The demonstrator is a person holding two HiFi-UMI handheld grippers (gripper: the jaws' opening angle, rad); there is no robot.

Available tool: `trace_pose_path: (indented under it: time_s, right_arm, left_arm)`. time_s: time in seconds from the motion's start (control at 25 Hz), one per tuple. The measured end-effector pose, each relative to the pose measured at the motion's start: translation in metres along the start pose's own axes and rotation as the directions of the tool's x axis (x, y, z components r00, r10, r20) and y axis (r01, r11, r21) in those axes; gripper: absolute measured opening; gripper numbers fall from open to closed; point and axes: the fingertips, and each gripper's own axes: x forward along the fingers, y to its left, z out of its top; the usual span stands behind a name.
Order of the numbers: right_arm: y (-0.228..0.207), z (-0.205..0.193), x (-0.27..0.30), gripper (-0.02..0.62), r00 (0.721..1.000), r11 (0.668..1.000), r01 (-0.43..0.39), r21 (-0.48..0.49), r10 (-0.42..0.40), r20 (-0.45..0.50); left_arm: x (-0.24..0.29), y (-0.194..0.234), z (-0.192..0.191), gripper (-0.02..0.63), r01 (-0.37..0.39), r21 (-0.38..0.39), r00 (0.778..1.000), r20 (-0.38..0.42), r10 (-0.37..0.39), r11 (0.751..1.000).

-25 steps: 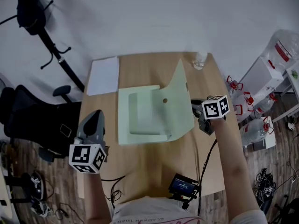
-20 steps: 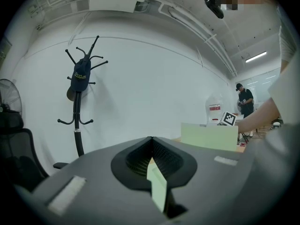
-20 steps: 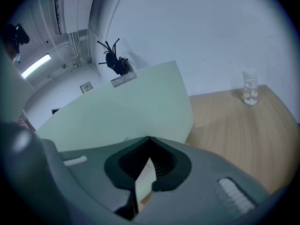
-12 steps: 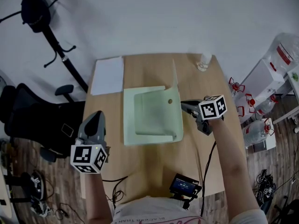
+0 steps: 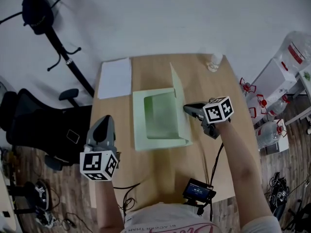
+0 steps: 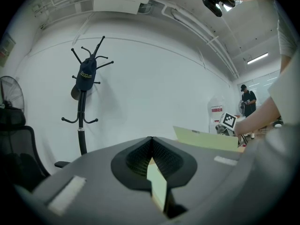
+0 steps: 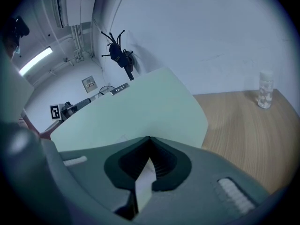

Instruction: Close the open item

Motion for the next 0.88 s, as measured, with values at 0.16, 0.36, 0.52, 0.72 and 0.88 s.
trace_pose_path:
  time_s: [0.16,0.36,0.52,0.72,0.88]
  right_arm:
    - [0.006,0.000,0.011,0.002,0.999,0.999,0.017,-0.036,-0.018,-0.030]
    - [0.013,0.000,0.026,0.003,0.997,0.995,0.043,-0.092,-0.049,-0.067]
    - [0.021,-0.002,0.040,0.003,0.993,0.990,0.047,-0.132,-0.060,-0.101]
    - [0.028,-0.008,0.059,0.003,0.986,0.983,0.050,-0.178,-0.077,-0.148]
    - [0.030,-0.013,0.071,0.003,0.979,0.975,0.059,-0.212,-0.098,-0.178]
  left_arm:
    - [0.001,0.001,0.001,0.015,0.007,-0.015,1.000,0.010,-0.007,1.000]
    - [0.000,0.003,-0.001,0.014,0.013,-0.003,1.000,0.005,-0.013,1.000]
    - [-0.001,0.005,-0.001,0.014,0.019,-0.004,1.000,0.007,-0.019,1.000]
    - [-0.001,0.011,-0.004,0.014,0.024,0.000,1.000,0.000,-0.024,1.000]
    - [-0.002,0.016,-0.006,0.014,0.019,-0.005,1.000,-0.004,-0.019,1.000]
